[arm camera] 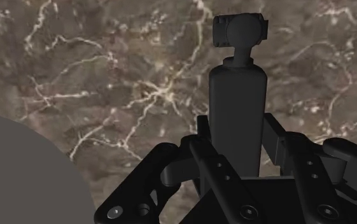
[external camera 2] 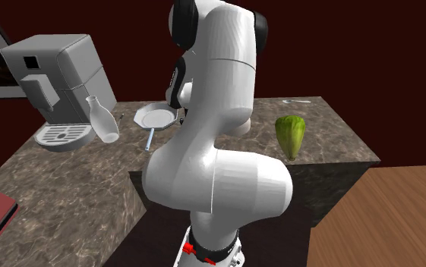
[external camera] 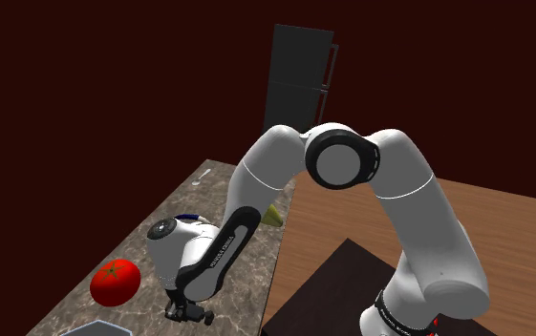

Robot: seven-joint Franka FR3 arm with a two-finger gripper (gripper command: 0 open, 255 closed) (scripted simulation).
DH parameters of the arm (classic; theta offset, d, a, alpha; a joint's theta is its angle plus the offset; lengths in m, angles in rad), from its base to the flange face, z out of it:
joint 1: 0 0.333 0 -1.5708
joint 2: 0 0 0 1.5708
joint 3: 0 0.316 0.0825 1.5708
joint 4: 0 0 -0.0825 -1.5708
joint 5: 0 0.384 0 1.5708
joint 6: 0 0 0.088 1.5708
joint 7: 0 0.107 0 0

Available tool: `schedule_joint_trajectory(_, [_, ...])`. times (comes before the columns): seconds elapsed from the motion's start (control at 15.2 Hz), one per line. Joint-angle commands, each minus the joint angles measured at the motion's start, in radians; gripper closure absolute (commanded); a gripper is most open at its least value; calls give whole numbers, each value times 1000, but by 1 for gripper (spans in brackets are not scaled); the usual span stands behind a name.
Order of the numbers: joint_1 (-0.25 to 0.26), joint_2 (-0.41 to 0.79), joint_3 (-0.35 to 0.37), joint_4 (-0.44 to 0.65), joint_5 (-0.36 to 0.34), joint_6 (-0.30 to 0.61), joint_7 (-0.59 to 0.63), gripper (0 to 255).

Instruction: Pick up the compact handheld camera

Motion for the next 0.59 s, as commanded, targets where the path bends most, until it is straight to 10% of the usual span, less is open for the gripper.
schedule_joint_trajectory(0.0, [0,0,-1,0,0,0,0,255])
schedule_joint_trajectory(0.53, [-16,-60,22,-23,20,-38,-11,255])
